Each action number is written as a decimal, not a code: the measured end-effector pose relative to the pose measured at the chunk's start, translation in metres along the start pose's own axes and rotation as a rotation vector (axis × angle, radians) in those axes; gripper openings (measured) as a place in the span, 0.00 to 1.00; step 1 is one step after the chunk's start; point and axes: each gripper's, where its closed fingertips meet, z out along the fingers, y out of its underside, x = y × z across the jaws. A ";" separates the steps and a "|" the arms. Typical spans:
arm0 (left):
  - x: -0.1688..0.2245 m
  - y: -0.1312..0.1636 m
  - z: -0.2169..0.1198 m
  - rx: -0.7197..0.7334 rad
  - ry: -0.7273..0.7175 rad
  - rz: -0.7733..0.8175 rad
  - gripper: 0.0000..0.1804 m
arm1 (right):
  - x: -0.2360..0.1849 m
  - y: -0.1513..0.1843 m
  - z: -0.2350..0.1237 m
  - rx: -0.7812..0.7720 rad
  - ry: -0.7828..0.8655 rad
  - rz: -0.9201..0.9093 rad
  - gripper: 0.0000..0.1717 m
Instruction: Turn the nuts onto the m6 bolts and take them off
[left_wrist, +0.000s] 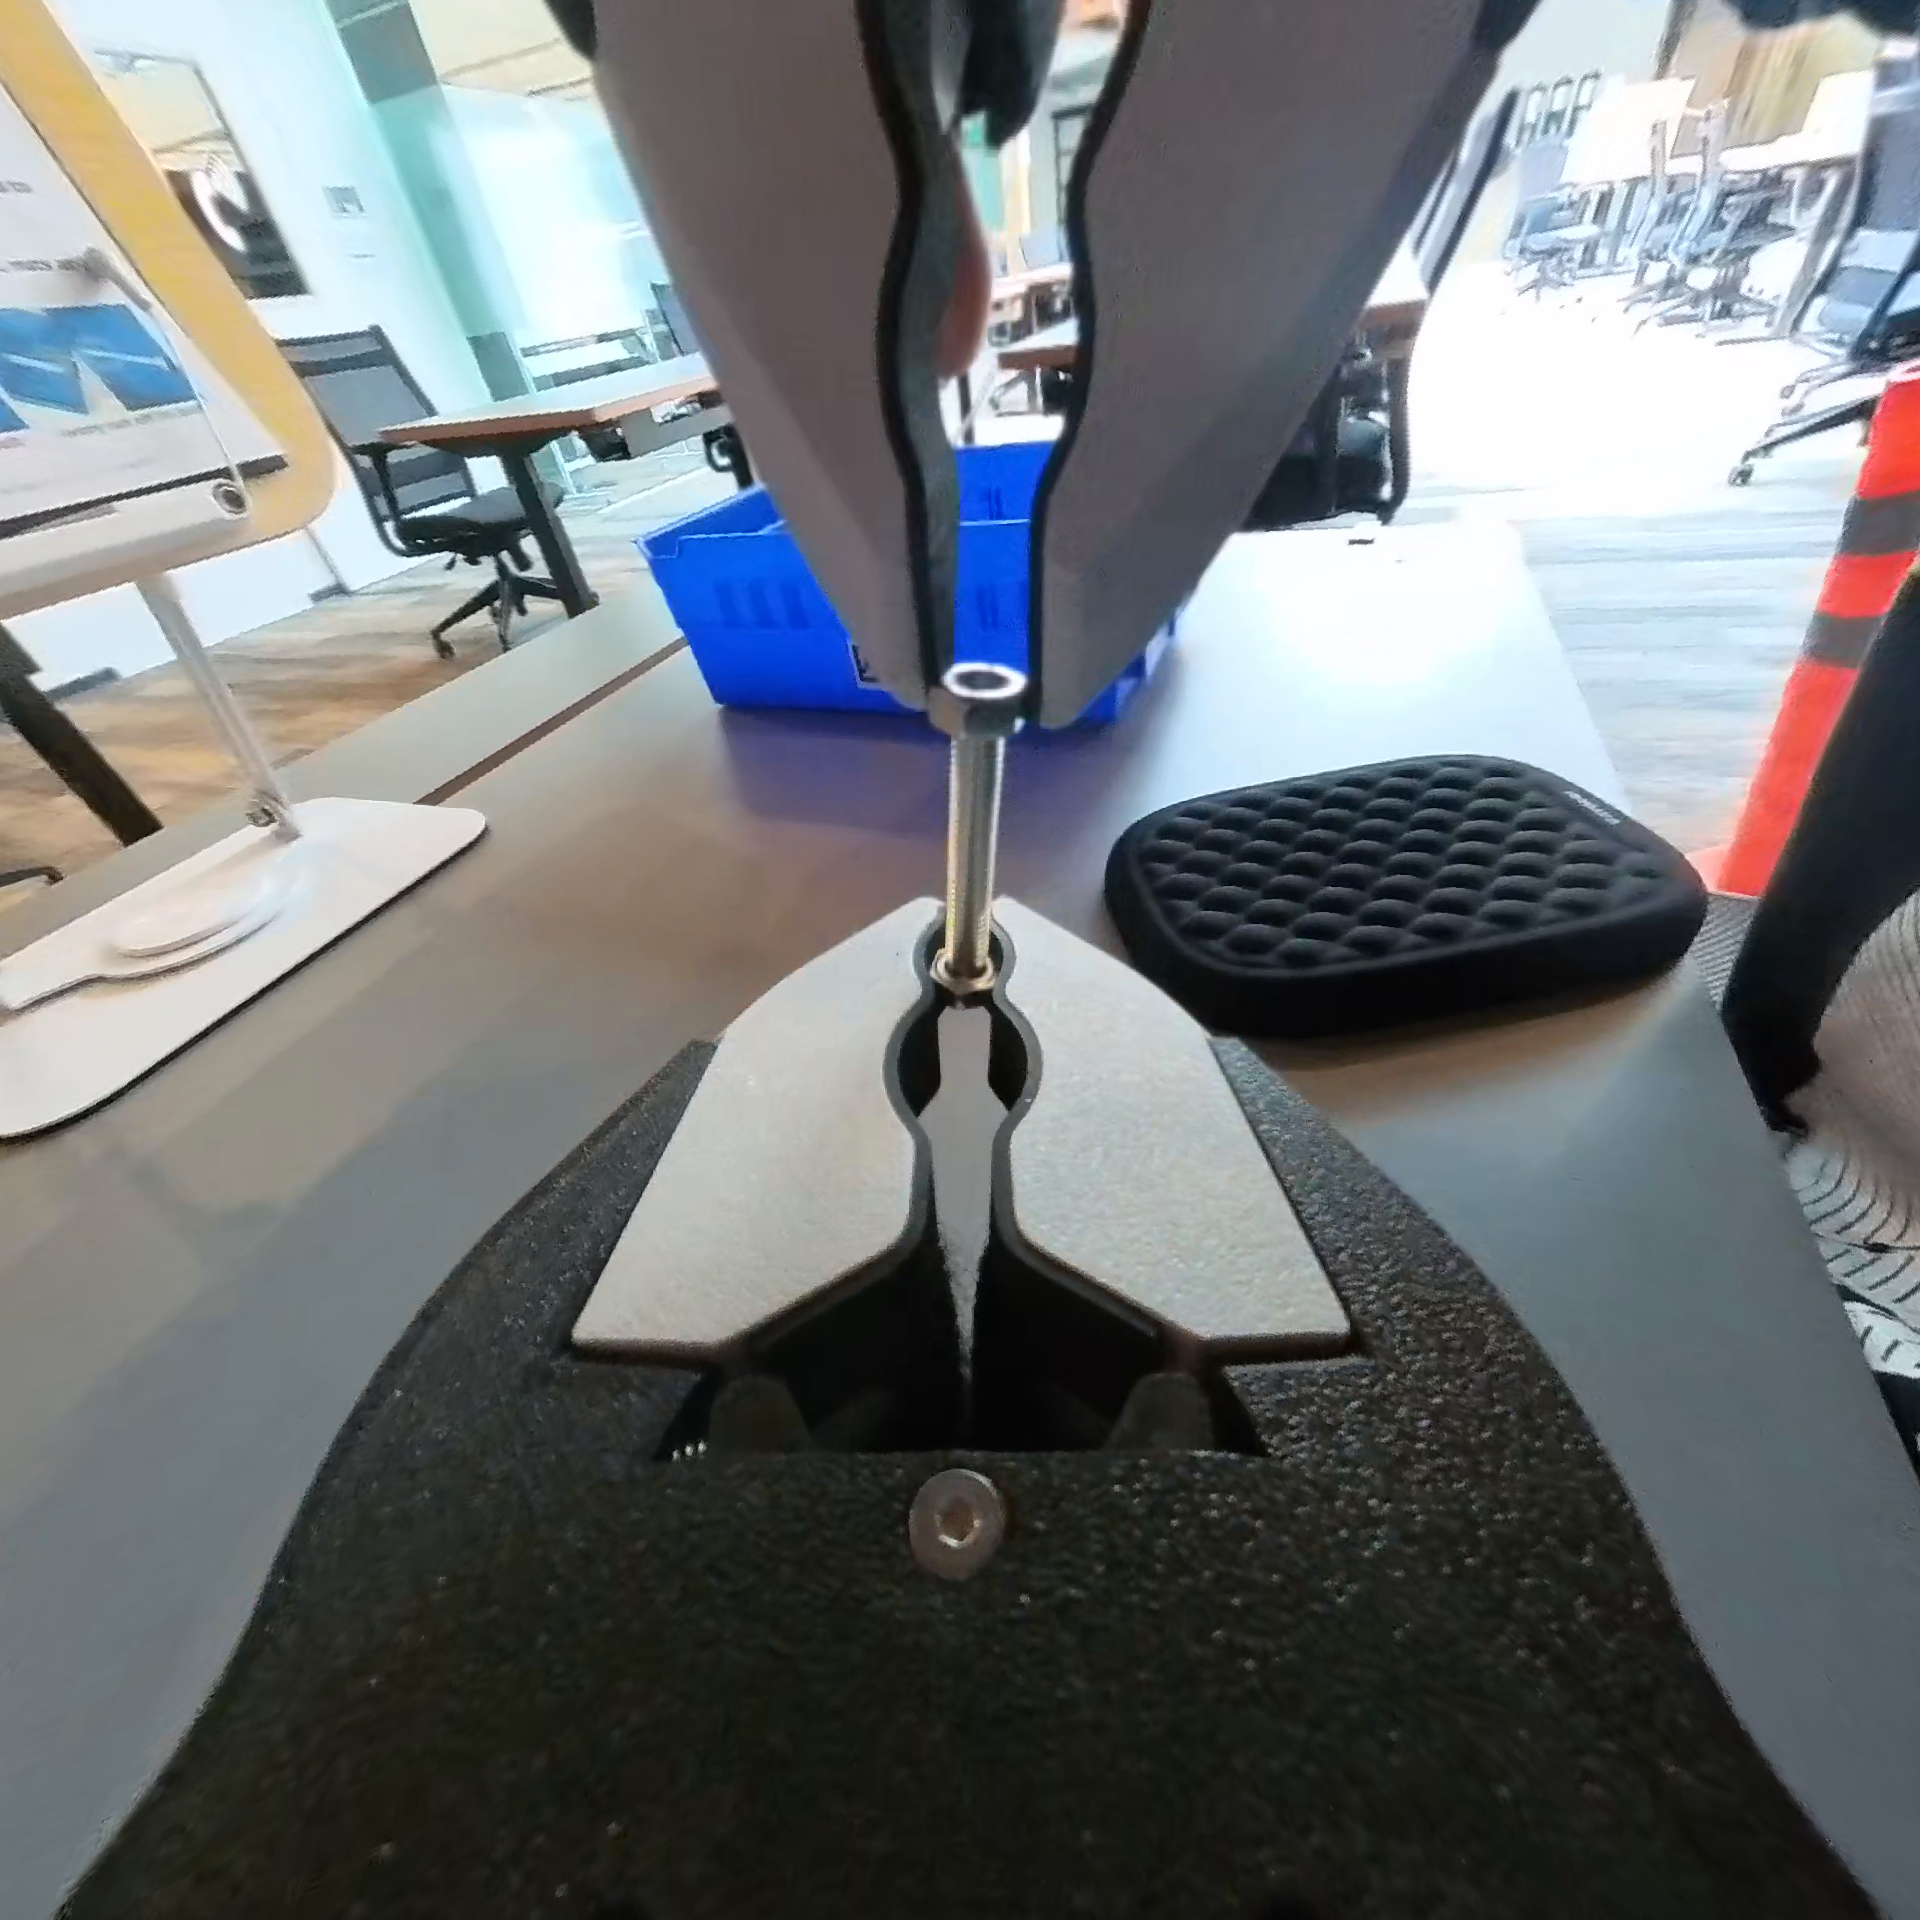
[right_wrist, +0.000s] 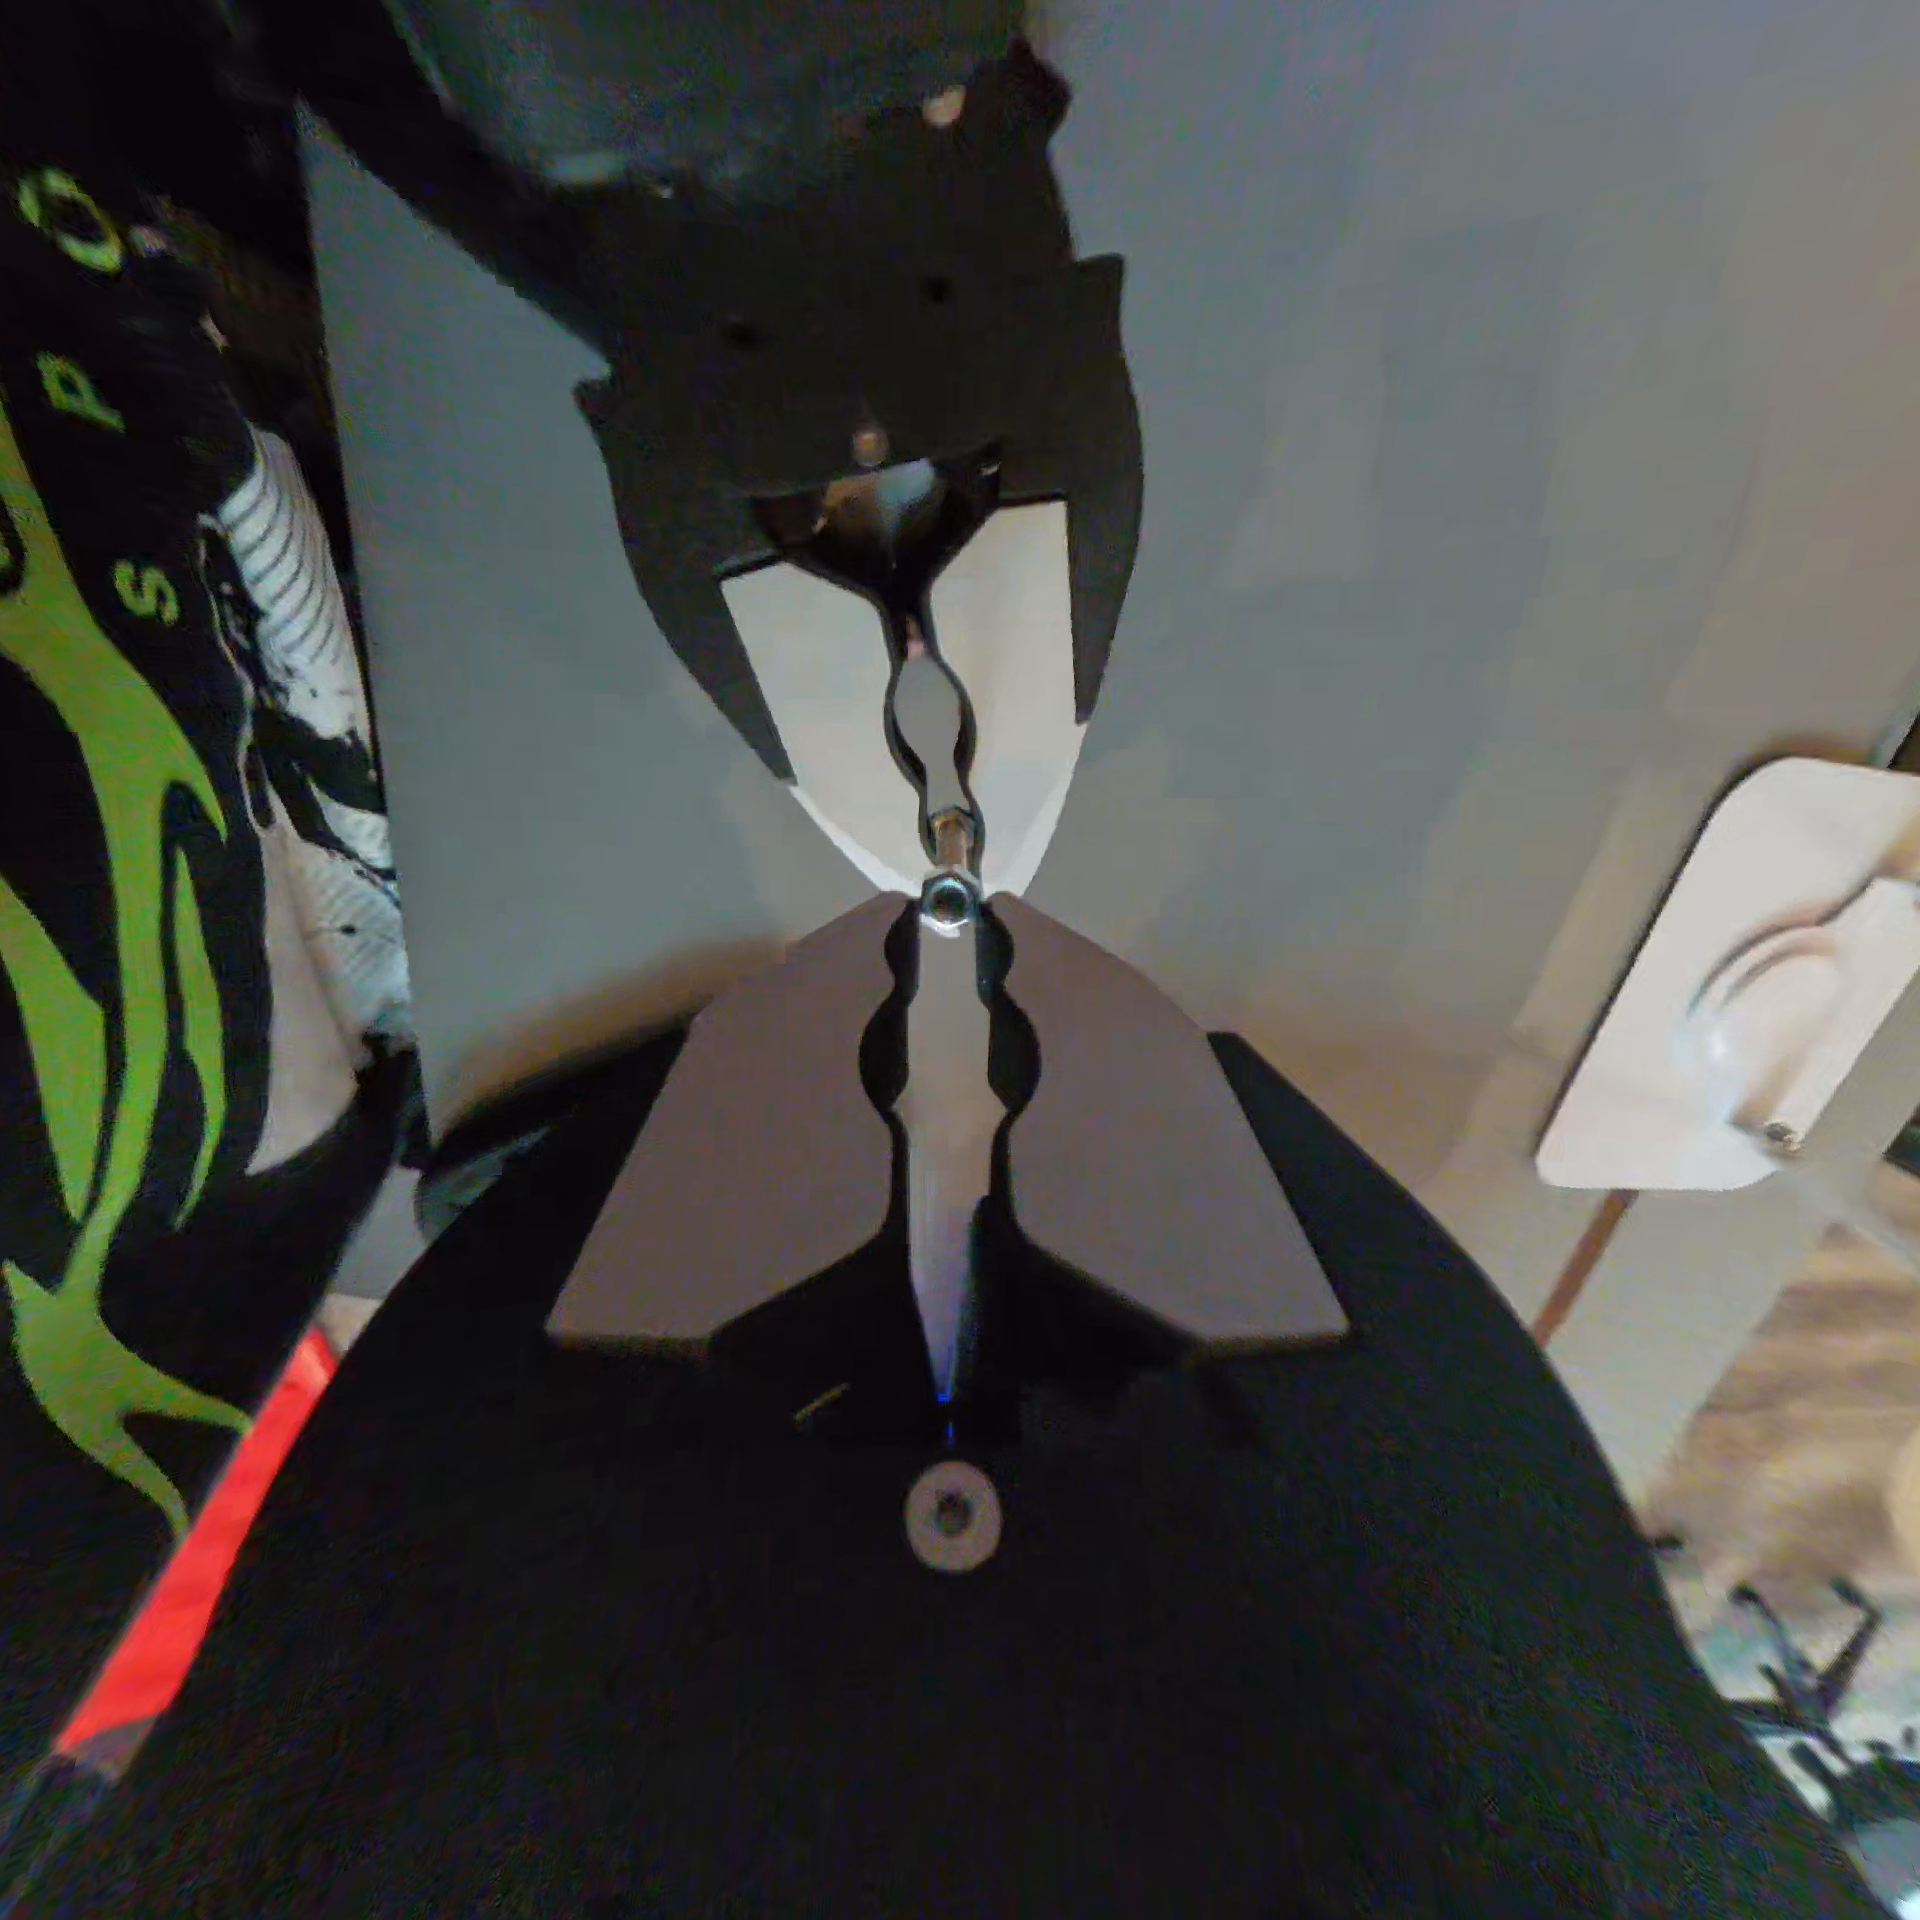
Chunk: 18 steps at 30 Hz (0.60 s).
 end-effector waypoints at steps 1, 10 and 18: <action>0.002 0.000 0.000 -0.002 0.008 0.004 0.02 | -0.001 0.000 0.000 0.004 0.000 0.004 0.06; 0.040 -0.006 -0.005 0.059 0.340 -0.067 0.02 | -0.029 -0.001 -0.015 0.076 -0.167 -0.784 0.20; 0.048 -0.007 -0.008 0.065 0.400 -0.069 0.02 | -0.030 -0.004 -0.008 0.093 -0.227 -0.840 0.07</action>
